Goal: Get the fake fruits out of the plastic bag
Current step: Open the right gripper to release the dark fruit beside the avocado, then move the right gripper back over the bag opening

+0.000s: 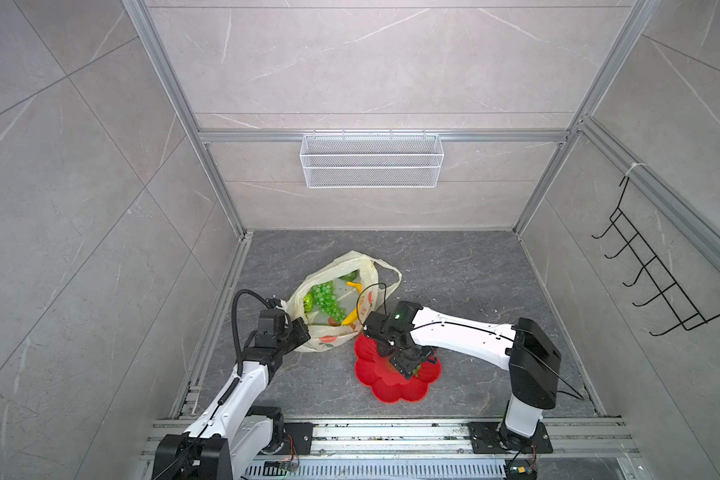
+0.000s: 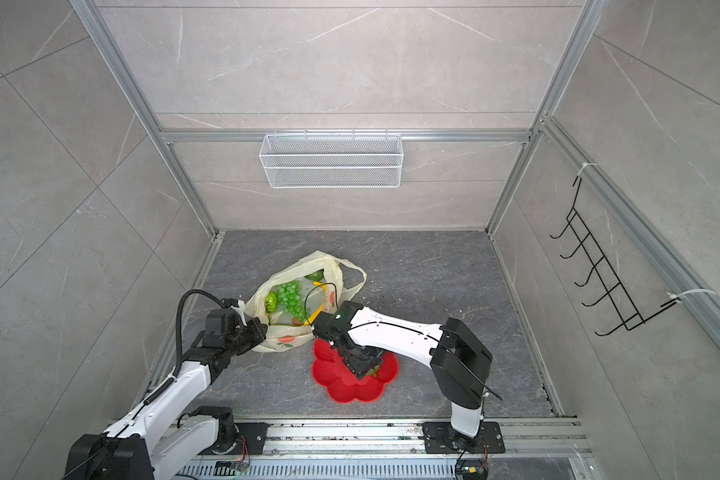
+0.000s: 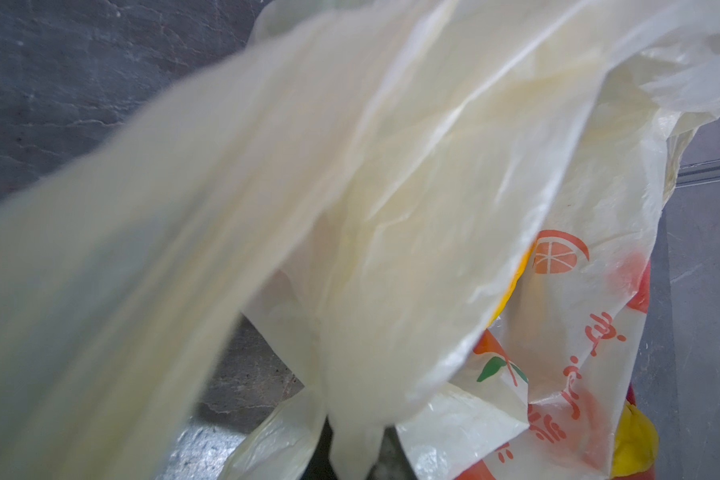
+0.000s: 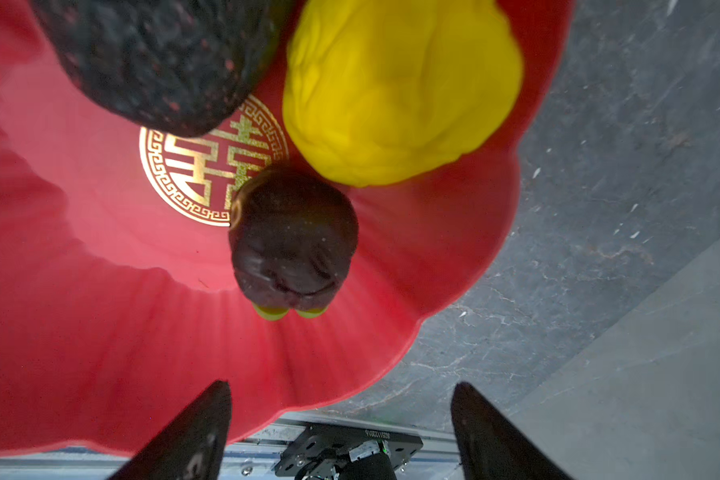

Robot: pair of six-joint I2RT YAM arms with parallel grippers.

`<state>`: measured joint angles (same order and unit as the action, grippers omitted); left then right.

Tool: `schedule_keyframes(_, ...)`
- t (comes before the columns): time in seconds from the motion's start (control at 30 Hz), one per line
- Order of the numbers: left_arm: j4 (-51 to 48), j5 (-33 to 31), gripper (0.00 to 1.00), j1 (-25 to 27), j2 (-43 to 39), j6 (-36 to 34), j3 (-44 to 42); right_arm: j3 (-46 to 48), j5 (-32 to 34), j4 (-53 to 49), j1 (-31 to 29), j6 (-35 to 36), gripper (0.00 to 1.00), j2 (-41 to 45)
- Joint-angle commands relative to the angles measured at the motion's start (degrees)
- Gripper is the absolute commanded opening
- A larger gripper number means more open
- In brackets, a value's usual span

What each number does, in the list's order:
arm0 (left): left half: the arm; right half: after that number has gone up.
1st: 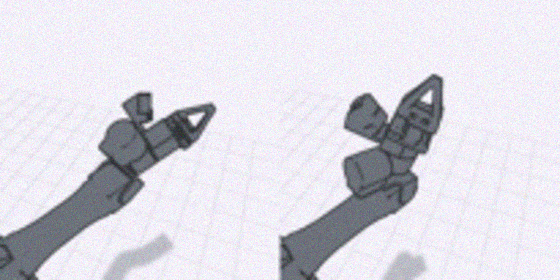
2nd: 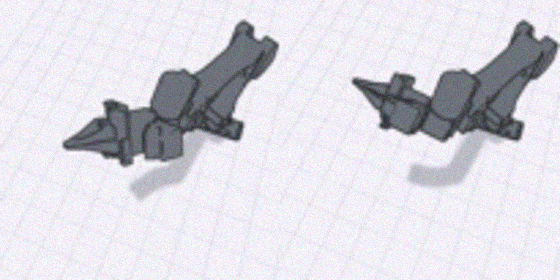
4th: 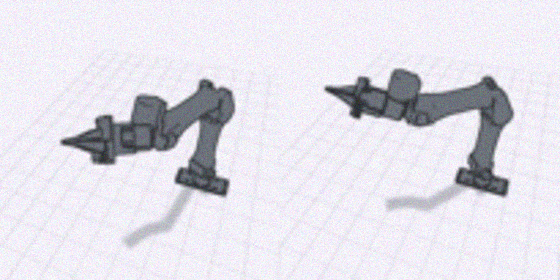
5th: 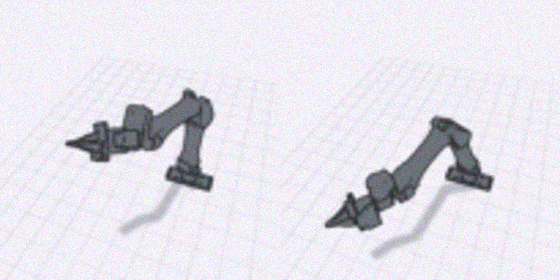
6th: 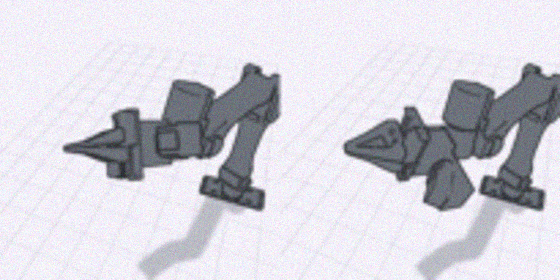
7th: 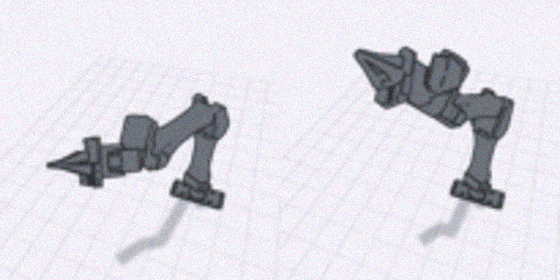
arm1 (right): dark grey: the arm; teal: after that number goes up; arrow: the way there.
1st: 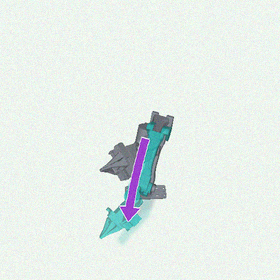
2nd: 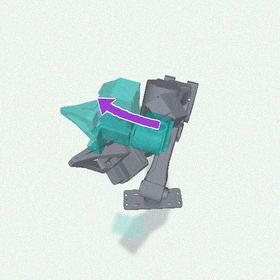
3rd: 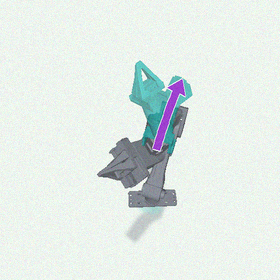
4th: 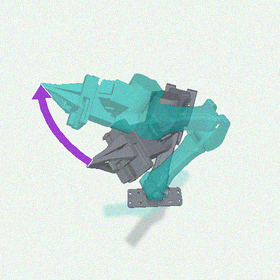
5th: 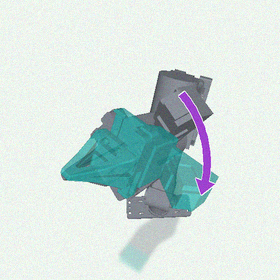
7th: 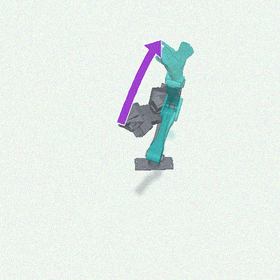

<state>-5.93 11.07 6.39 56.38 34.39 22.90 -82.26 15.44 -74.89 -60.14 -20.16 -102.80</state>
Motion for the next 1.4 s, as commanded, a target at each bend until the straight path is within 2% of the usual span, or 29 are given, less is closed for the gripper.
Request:
schedule_keyframes(0.0, -0.33, -0.1, 0.0, 0.11, 1.11, -1.11, 1.77, -2.35, 3.2, -1.48, 0.02, -2.37, 0.87, 4.22)
schedule_keyframes(0.13, -3.13, -1.67, 0.0, 0.11, 1.63, 0.35, 2.8, -3.25, 6.43, -0.49, 0.41, -3.93, 0.86, 7.72)
schedule_keyframes(0.27, -5.85, -2.95, 0.0, 0.09, 0.58, 1.87, 2.81, -2.77, 9.3, 4.87, 1.42, -5.92, 0.85, 12.49)
schedule_keyframes(0.53, -9.55, -6.43, 0.0, 0.11, -2.23, 3.48, 2.99, 4.73, 11.07, 28.78, 2.45, -10.49, 0.81, 21.72)
schedule_keyframes(0.63, -11.26, -7.39, 0.0, 0.1, -2.41, 3.65, 4.08, 8.32, 7.39, 39.21, 3.52, -11.6, 0.79, 22.46)
schedule_keyframes(0.77, -14.37, -9.23, 0.0, 0.11, -3.98, 4.16, 5.35, 7.36, 2.29, 46.83, 4.5, -12.77, 0.74, 17.12)
schedule_keyframes(1.13, -23.24, -14.93, 0.0, 0.02, -14.87, 7.11, 4.8, -5.85, -10.07, 54.07, 4.39, -13.86, 0.61, -3.94)
schedule_keyframes(1.37, -23.66, -16.67, 0.0, -0.09, -14.24, 6.7, 4.57, -14.57, -13.8, 55.97, 1.32, -13.07, 0.6, -14.91)
